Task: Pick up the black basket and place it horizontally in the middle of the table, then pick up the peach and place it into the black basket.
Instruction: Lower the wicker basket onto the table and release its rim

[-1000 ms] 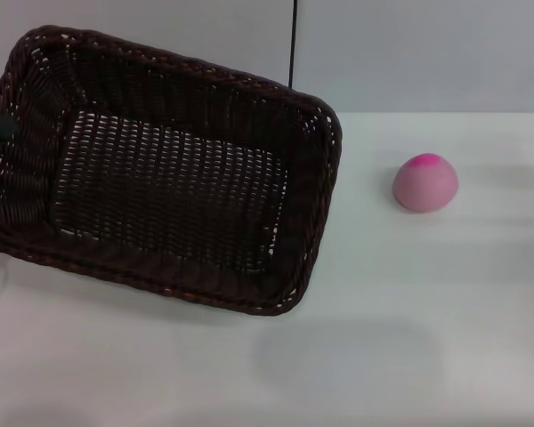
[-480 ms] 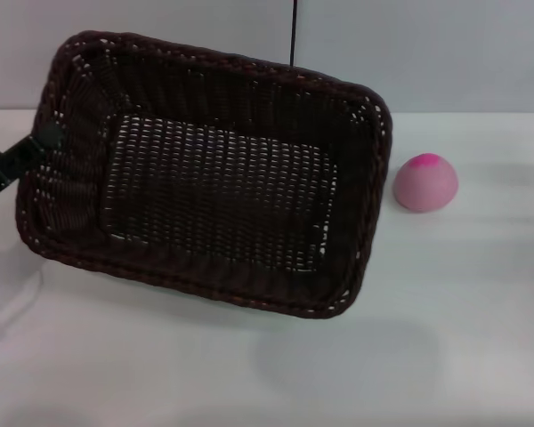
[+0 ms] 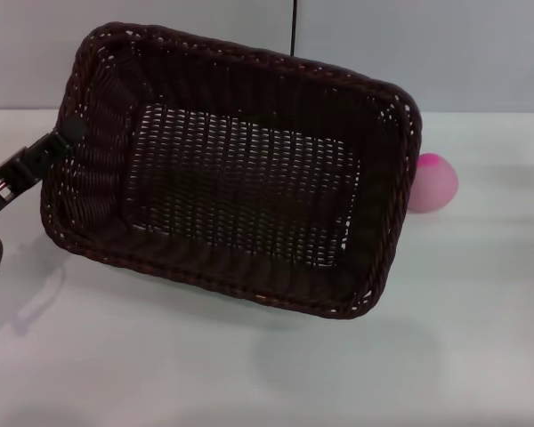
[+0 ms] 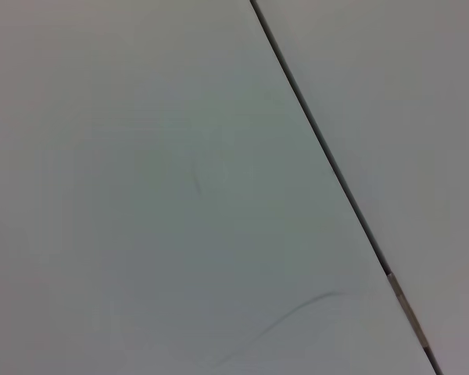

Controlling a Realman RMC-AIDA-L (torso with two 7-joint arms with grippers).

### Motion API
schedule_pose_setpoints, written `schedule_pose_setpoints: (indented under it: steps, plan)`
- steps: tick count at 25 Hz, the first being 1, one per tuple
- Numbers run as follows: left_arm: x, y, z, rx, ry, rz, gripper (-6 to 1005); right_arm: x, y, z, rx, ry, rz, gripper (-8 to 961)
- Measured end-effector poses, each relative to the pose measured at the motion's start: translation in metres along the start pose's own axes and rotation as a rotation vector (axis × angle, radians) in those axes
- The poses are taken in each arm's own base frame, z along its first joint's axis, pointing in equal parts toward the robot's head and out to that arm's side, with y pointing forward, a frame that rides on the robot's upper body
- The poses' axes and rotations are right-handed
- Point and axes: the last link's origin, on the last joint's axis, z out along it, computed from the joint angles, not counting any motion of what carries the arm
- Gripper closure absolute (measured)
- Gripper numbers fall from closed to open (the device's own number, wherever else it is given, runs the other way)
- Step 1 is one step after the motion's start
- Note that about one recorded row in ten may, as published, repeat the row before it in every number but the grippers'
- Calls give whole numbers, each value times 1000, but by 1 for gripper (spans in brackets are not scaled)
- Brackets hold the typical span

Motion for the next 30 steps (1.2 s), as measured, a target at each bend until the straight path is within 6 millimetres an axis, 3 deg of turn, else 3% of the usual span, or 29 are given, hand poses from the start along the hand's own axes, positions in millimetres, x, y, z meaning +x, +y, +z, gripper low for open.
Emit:
schedule_pose_setpoints:
  steps: [23,30]
  plan:
    - [-34,10,10,-40,64,48,757,-2,-3,4,11,7,-14,219]
    - [-34,10,10,-28,105,88,751,-2,-3,4,11,7,-17,219]
